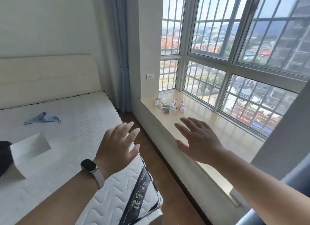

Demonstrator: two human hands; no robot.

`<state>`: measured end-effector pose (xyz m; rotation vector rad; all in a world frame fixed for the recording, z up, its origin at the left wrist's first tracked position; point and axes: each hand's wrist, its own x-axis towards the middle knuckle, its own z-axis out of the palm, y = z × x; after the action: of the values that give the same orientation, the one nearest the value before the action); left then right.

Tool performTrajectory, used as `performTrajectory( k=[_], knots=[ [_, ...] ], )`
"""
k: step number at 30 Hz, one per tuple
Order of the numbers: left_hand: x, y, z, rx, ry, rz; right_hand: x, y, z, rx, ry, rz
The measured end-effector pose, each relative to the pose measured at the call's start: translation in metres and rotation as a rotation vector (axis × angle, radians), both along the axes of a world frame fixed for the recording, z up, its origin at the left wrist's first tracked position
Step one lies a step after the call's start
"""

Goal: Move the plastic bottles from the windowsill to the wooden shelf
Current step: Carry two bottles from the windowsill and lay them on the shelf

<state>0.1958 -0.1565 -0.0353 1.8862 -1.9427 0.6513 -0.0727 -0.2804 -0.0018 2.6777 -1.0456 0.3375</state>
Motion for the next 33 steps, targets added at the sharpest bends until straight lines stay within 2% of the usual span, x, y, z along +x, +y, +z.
performTrajectory(
  k=[11,15,24,33],
  knots=[
    [-0.007,-0.119,-0.004,0.041,-0.015,-0.068,-0.014,-0.1,-0.016,0.026,-0.029,-0.068],
    [-0.024,-0.172,-0.004,0.073,-0.05,-0.033,-0.025,-0.156,-0.025,0.029,-0.015,-0.028],
    [-0.084,-0.319,0.019,0.042,-0.096,-0.032,-0.054,-0.292,-0.018,-0.02,-0.113,0.046],
    [-0.086,-0.383,0.027,0.055,-0.059,0.07,-0.047,-0.366,-0.012,-0.002,-0.215,0.09]
  ],
)
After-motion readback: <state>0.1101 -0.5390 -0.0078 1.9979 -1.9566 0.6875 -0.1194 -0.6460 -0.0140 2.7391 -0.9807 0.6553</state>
